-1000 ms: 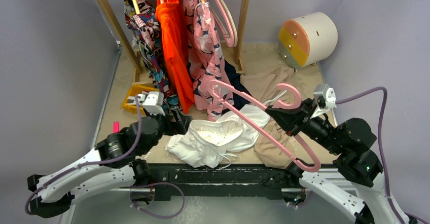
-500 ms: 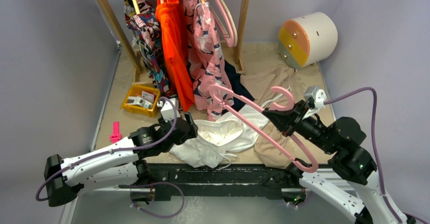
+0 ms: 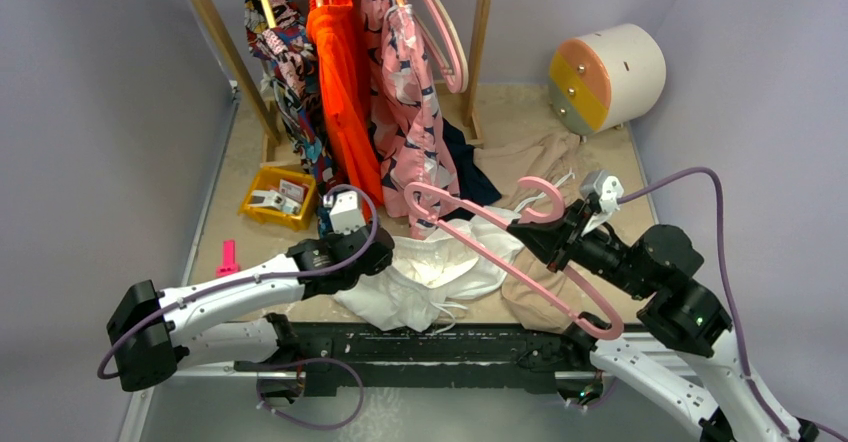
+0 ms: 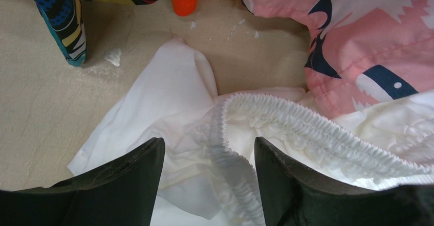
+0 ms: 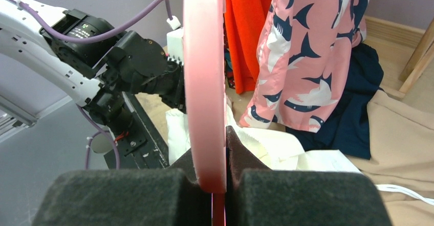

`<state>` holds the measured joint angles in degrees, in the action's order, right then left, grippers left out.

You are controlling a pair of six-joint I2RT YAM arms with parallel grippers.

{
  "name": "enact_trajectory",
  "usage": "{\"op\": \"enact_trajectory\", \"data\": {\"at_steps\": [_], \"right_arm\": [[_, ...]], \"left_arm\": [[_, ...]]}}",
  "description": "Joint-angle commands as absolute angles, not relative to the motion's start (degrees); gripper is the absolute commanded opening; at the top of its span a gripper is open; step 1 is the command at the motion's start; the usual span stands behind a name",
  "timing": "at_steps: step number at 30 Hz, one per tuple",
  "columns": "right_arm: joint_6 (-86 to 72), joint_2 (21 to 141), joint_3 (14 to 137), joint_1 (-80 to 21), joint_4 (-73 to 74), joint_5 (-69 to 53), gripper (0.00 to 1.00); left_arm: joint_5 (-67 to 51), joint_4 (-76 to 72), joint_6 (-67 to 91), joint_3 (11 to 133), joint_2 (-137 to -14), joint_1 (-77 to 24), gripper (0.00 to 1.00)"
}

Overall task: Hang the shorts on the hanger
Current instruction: Hang the shorts on the hanger.

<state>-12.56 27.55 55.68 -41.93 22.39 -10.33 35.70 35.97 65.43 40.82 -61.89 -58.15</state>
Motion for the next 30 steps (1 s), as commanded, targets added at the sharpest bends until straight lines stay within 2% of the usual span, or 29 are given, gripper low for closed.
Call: {"op": "enact_trajectory", "data": {"at_steps": [1, 15, 22, 27, 30], "right_arm": [[-12.6, 28.1, 54.8, -41.9, 18.5, -12.3, 0.00], [-12.7, 28.9, 54.2, -41.9, 18.2, -12.5, 0.00], [-12.5, 29.2, 54.4, -41.9, 18.3, -12.8, 0.00], [-12.0, 29.5, 55.0, -41.9, 18.4, -13.9, 0.00], [-10.9, 30.2, 57.4, -41.9, 19.3, -14.4, 0.00]], "left_arm": [[35.9, 33.0, 65.7, 43.1, -61.8, -57.0, 0.62], [34.6, 31.3, 64.5, 40.5, -63.7, -56.2, 0.48], [34.9, 31.1, 64.0, 39.0, -63.7, -56.0, 0.27], [35.9, 34.2, 62.4, 41.3, -61.4, -56.1, 0.00], [36.1, 38.5, 58.0, 47.2, -59.1, -56.1, 0.00]]}}
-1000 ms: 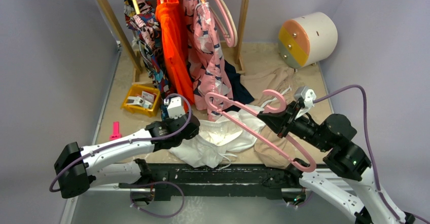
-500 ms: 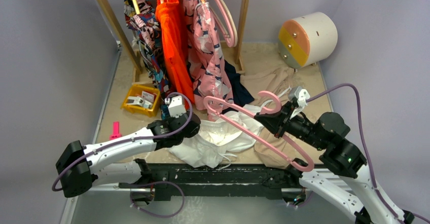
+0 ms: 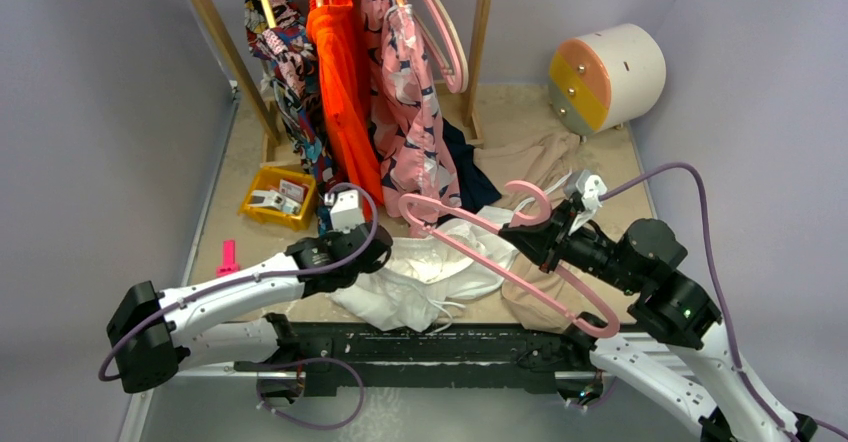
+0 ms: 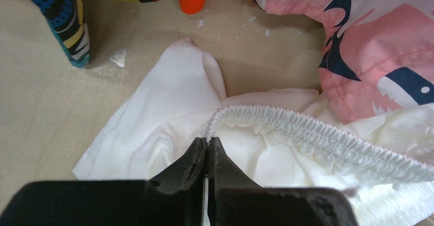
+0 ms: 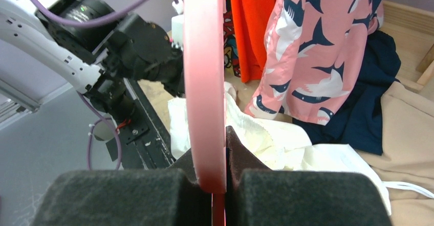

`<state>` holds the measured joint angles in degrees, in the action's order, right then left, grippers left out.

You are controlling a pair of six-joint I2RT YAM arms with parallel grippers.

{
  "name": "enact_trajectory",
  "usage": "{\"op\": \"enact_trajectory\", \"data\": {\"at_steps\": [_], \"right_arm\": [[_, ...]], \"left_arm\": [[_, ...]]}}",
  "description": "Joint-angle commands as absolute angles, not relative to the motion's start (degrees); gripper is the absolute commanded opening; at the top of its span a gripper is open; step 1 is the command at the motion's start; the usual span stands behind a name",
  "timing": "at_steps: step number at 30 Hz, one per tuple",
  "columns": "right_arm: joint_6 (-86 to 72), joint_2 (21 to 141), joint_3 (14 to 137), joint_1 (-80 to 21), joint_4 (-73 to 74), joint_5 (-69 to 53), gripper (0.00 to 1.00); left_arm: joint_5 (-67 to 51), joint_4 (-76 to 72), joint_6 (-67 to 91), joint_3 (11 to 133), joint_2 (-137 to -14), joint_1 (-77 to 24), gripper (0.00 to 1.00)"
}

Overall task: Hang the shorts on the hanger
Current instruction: Hang the shorts on the hanger.

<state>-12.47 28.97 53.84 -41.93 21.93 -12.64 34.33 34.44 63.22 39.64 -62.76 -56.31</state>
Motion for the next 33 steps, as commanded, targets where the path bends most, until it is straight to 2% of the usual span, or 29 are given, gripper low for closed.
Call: {"op": "enact_trajectory", "data": {"at_steps": [1, 5, 16, 21, 33], "right_arm": [[-10.1, 30.5, 58.7, -41.9, 19.8, -14.4, 0.00], [-9.1, 31.4, 62.3, -41.9, 20.1, -15.5, 0.00], [-8.4, 31.8, 59.0, -41.9, 20.3, -22.1, 0.00], [-7.1, 34.7, 58.8, -41.9, 23.5, -20.8, 0.00], [-7.6, 37.7, 56.5, -41.9, 19.9, -20.0, 0.00]], "left_arm": [[35.9, 40.2, 56.4, 49.9, -58.5, -56.1, 0.00], [34.6, 45.3, 51.1, 57.4, -55.5, -56.1, 0.00], [35.1, 45.3, 50.0, 54.7, -52.2, -56.1, 0.00], [35.7, 45.3, 48.7, 56.0, -53.2, -56.1, 0.00], [36.2, 45.7, 46.6, 57.4, -52.4, -56.1, 0.00]]}}
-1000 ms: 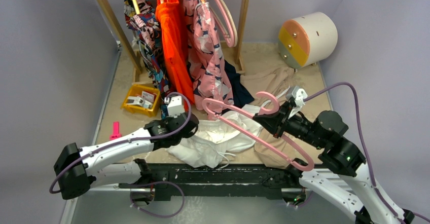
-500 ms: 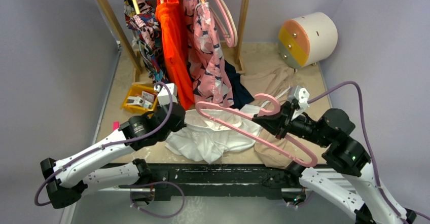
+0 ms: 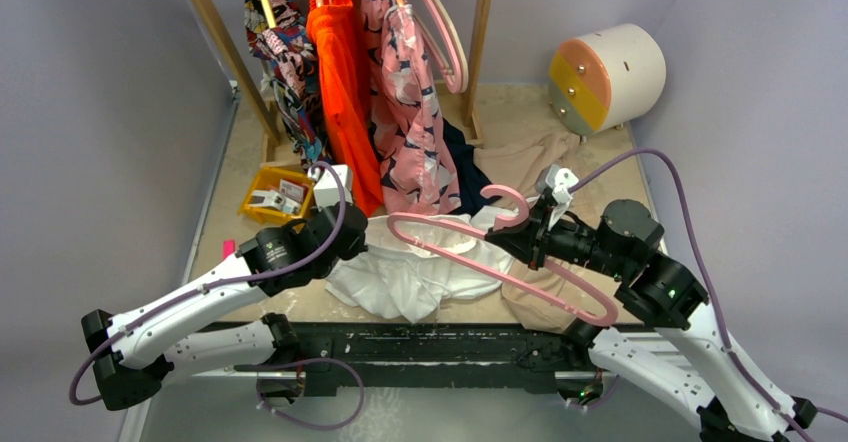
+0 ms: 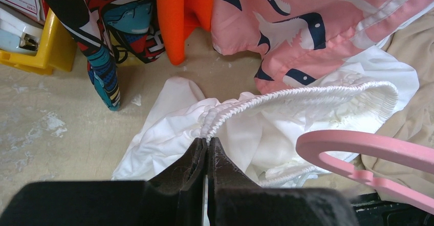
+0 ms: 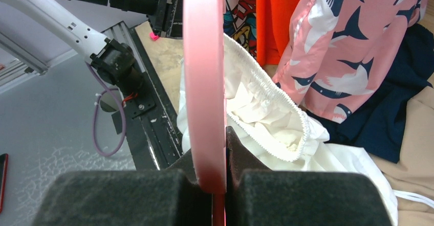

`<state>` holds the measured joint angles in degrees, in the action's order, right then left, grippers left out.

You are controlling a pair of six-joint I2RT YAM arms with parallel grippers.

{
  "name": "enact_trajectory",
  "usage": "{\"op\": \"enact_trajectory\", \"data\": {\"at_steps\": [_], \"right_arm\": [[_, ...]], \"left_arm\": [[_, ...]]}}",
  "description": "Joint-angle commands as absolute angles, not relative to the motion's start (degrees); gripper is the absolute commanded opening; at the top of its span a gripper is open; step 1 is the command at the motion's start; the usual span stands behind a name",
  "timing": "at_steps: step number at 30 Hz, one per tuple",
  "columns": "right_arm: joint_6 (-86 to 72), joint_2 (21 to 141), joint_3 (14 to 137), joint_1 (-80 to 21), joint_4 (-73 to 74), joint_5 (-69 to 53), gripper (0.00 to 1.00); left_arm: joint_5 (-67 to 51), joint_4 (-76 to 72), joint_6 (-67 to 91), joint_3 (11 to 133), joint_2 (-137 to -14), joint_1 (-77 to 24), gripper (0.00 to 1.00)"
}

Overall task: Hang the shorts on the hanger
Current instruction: Hang the shorts on the hanger.

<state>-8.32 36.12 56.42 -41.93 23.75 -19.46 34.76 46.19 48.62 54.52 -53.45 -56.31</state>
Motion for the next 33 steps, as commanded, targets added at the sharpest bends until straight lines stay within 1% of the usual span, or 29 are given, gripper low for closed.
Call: {"op": "enact_trajectory", "data": {"at_steps": [1, 11, 17, 23, 26, 33], "right_arm": [[-7.5, 38.2, 56.7, -41.9, 19.6, -20.6, 0.00], [-5.9, 42.4, 57.3, -41.9, 18.4, -27.3, 0.00], [-5.4, 43.7, 57.0, -41.9, 16.6, -28.0, 0.00], [-7.5, 43.8, 55.9, -41.9, 9.1, -28.0, 0.00], [-8.4, 43.8, 53.5, -41.9, 5.5, -27.5, 0.00], [-10.2, 46.1, 50.9, -42.1, -0.4, -29.2, 0.00]], "left_arm": [[36.1, 45.6, 46.2, 57.7, -52.3, -56.0, 0.00], [34.1, 44.5, 41.7, 62.2, -52.2, -56.1, 0.00], [31.9, 44.0, 39.2, 64.8, -52.7, -56.1, 0.00], [27.3, 42.4, 37.0, 68.0, -54.0, -56.0, 0.00], [24.4, 41.3, 36.1, 69.5, -54.5, -56.0, 0.00], [20.4, 40.1, 35.2, 72.9, -55.1, -56.0, 0.00]]}}
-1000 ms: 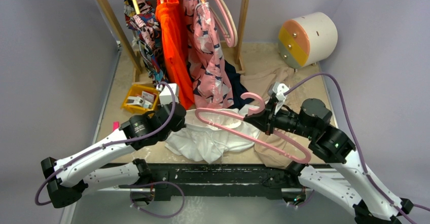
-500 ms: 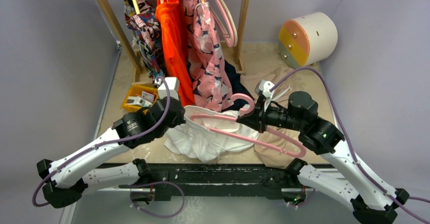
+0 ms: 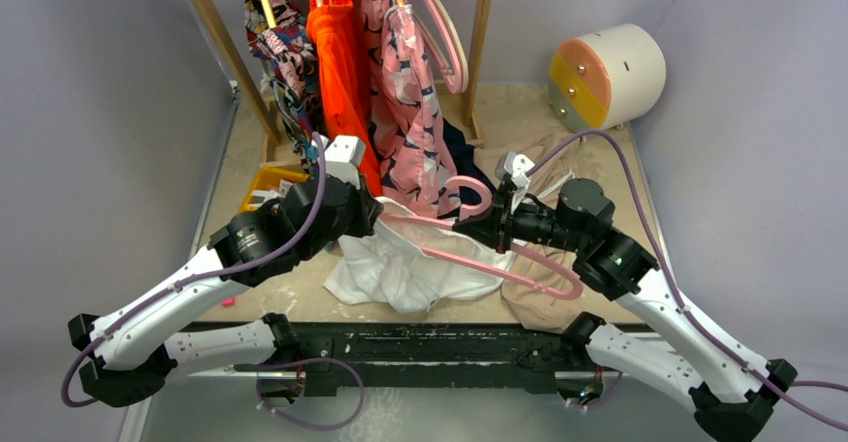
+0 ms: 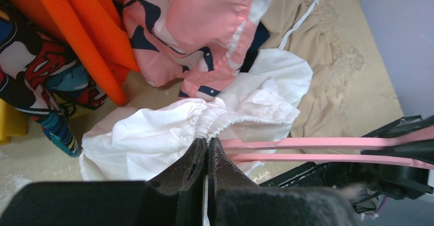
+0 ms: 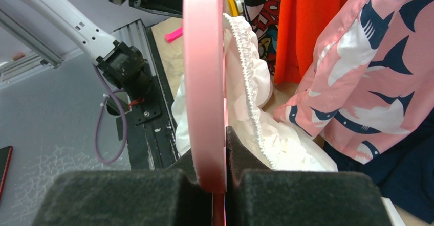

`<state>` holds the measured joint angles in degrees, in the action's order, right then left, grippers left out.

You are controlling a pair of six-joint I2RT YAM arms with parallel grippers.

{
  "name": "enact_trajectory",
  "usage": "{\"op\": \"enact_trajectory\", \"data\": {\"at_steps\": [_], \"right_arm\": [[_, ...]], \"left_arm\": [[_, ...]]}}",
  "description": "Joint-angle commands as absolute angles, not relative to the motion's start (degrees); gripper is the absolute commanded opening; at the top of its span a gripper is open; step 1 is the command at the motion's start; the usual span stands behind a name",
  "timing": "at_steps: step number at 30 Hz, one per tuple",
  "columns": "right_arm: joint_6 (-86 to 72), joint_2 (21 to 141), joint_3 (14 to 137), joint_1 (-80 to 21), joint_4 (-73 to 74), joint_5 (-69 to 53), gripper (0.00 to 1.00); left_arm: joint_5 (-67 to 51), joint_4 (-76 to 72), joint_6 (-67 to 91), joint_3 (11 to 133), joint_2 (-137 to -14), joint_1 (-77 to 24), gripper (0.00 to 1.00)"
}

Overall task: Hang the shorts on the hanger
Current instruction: Hang the shorts on the hanger.

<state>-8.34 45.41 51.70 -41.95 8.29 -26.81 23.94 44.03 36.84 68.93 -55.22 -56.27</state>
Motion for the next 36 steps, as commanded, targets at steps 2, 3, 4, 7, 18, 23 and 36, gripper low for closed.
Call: {"op": "enact_trajectory", "data": {"at_steps": [2, 3, 4, 7, 18, 23, 36], "right_arm": [[-10.9, 46.7, 50.2, -42.3, -2.5, -29.2, 0.00], [-11.4, 46.8, 49.9, -42.5, -3.7, -29.4, 0.00], [-11.9, 47.1, 49.6, -42.7, -4.7, -29.6, 0.00], [-13.1, 48.4, 48.8, -43.8, -7.9, -29.7, 0.00], [-15.1, 52.6, 48.6, -53.4, -14.8, -11.5, 0.00], [-17.8, 52.7, 44.7, -53.9, -21.9, -6.7, 0.00], [-19.6, 58.6, 43.6, -55.4, -32.5, -3.8, 0.00]], "left_arm": [[19.3, 39.5, 35.1, 73.8, -55.2, -56.1, 0.00], [18.8, 39.1, 35.2, 74.1, -55.2, -56.1, 0.00], [18.2, 38.7, 35.3, 74.5, -55.2, -56.1, 0.00], [17.0, 37.6, 35.5, 75.4, -55.3, -56.0, 0.00], [16.2, 35.8, 36.1, 74.2, -56.9, -56.0, 0.00], [15.8, 34.7, 37.0, 72.0, -56.4, -56.1, 0.00], [13.3, 32.4, 39.6, 68.9, -55.4, -56.1, 0.00]]}}
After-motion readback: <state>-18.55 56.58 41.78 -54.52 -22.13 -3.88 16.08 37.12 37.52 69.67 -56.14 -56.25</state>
